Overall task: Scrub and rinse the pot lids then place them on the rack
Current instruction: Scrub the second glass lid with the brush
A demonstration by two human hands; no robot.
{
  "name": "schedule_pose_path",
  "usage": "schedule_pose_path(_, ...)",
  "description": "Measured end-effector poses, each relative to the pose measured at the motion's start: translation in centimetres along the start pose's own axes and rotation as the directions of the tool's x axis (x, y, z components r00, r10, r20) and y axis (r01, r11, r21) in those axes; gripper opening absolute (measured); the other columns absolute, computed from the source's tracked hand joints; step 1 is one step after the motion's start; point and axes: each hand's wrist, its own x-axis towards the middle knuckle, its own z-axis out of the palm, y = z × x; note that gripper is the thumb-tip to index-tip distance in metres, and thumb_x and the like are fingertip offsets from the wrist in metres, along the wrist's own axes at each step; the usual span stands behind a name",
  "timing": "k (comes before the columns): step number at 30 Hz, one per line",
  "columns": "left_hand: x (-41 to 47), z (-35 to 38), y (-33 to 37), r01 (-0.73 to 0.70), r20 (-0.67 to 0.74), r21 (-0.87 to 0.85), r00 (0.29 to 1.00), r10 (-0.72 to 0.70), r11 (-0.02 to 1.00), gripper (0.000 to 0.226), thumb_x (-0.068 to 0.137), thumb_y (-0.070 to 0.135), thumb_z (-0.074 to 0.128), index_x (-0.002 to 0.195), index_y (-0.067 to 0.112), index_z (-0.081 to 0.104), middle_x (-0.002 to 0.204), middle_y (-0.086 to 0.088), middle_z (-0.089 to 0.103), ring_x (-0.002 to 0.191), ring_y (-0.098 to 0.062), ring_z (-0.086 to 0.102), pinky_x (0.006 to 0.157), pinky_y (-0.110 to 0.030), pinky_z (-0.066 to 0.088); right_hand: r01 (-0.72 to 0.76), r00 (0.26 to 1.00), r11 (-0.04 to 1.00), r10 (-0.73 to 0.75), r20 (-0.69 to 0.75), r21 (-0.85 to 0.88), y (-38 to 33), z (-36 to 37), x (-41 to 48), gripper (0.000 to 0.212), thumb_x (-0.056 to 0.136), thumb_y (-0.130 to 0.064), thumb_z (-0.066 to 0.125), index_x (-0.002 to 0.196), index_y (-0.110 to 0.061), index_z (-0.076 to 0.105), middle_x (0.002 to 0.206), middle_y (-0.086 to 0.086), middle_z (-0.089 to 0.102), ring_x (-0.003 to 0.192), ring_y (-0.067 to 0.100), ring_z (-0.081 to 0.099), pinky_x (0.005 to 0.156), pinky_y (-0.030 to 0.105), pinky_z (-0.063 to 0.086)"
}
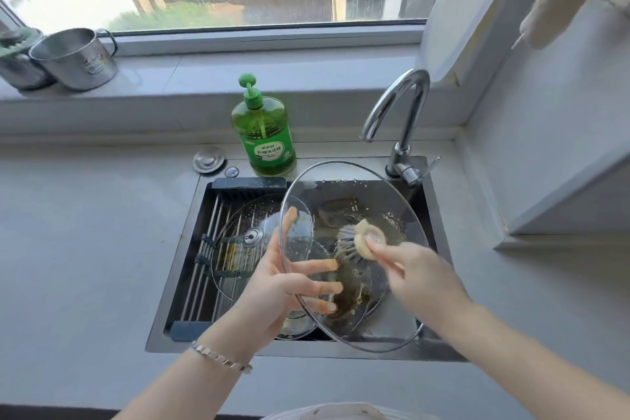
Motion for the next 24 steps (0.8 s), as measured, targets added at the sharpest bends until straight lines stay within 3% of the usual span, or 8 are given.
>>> schedule_pose_path(2,0.0,0.0,-0.1,0.012,0.003,-0.01,1.0,-0.012,1.0,0.107,0.059,-0.016,0.054,0.132,0.058,0.03,0.108,-0.031,0.064,0.088,-0.05,0.065,0.065,-0.048,0.058,0.112,0.992,0.992,-0.115,0.055,0.063,-1.4,0.4,-1.1,0.039,0.097,-0.026,0.043,0.129,-0.049,0.047,0.071,-0.006,0.043,0.062,0.012,0.04,0.052,0.019,0.029)
schedule_pose_path(6,0.0,0.3,-0.2,0.009,0.039,0.015,0.999,-0.01,1.0,0.106,0.06,-0.016,0.053,0.131,0.057,0.029,0.107,-0.031,0.065,0.085,-0.047,0.066,0.063,-0.046,0.059,-0.171,0.982,0.985,0.171,-0.086,0.008,1.8,-0.9,2.1,0.037,0.097,-0.026,0.043,0.128,-0.044,0.052,0.076,-0.003,0.055,0.066,0.017,0.046,0.051,0.025,0.031)
schedule_pose_path(11,0.0,0.3,-0.2,0.02,0.076,0.017,0.997,-0.022,1.0,0.102,0.06,-0.017,0.052,0.129,0.056,0.031,0.108,-0.031,0.065,0.083,-0.044,0.067,0.066,-0.047,0.058,0.151,0.988,0.984,-0.151,-0.004,0.098,-2.1,0.3,-0.4,0.041,0.095,-0.021,0.048,0.129,-0.044,0.05,0.069,-0.005,0.046,0.06,0.008,0.039,0.052,0.019,0.027)
schedule_pose_path(15,-0.7,0.3,-0.3,0.029,0.092,0.057,0.995,-0.034,0.998,0.099,0.061,-0.015,0.055,0.125,0.057,0.034,0.108,-0.029,0.065,0.085,-0.044,0.067,0.067,-0.048,0.057,-0.169,0.973,0.981,0.182,-0.144,0.098,1.5,-1.5,2.8,0.034,0.097,-0.027,0.046,0.127,-0.041,0.054,0.097,0.006,0.068,0.083,0.026,0.058,0.067,0.035,0.046)
schedule_pose_path(16,-0.6,0.4,-0.2,0.033,0.092,0.074,0.995,-0.04,0.997,0.099,0.061,-0.015,0.055,0.124,0.059,0.034,0.108,-0.027,0.066,0.087,-0.045,0.067,0.067,-0.048,0.057,-0.141,0.977,0.983,0.158,-0.147,0.117,1.3,-1.4,2.5,0.034,0.096,-0.026,0.047,0.126,-0.04,0.054,0.093,0.006,0.067,0.081,0.026,0.058,0.065,0.035,0.046)
schedule_pose_path(19,-0.5,0.2,0.0,0.045,0.099,0.088,0.994,-0.054,0.995,0.1,0.062,-0.016,0.053,0.127,0.057,0.033,0.108,-0.027,0.066,0.09,-0.046,0.066,0.066,-0.046,0.059,0.215,0.976,0.965,-0.208,-0.057,0.149,-2.0,-0.1,-0.4,0.041,0.093,-0.017,0.051,0.128,-0.04,0.052,0.069,-0.001,0.051,0.06,0.018,0.046,0.051,0.024,0.033)
schedule_pose_path(20,-0.6,0.1,0.1,0.046,0.107,0.088,0.993,-0.055,0.995,0.101,0.062,-0.017,0.052,0.129,0.056,0.032,0.109,-0.027,0.066,0.09,-0.046,0.066,0.065,-0.046,0.059,0.253,0.967,0.958,-0.248,-0.051,0.134,-2.1,0.0,-0.6,0.042,0.091,-0.016,0.052,0.127,-0.038,0.053,0.066,-0.002,0.047,0.058,0.016,0.043,0.05,0.022,0.03)
schedule_pose_path(24,-0.8,0.4,0.2,0.045,0.127,0.107,0.99,-0.059,0.993,0.099,0.063,-0.017,0.052,0.126,0.057,0.035,0.109,-0.027,0.066,0.092,-0.048,0.065,0.067,-0.048,0.058,-0.046,0.972,0.996,0.062,-0.226,0.078,0.4,-1.4,2.4,0.037,0.095,-0.018,0.051,0.126,-0.035,0.056,0.064,-0.004,0.044,0.056,0.011,0.038,0.048,0.022,0.025)
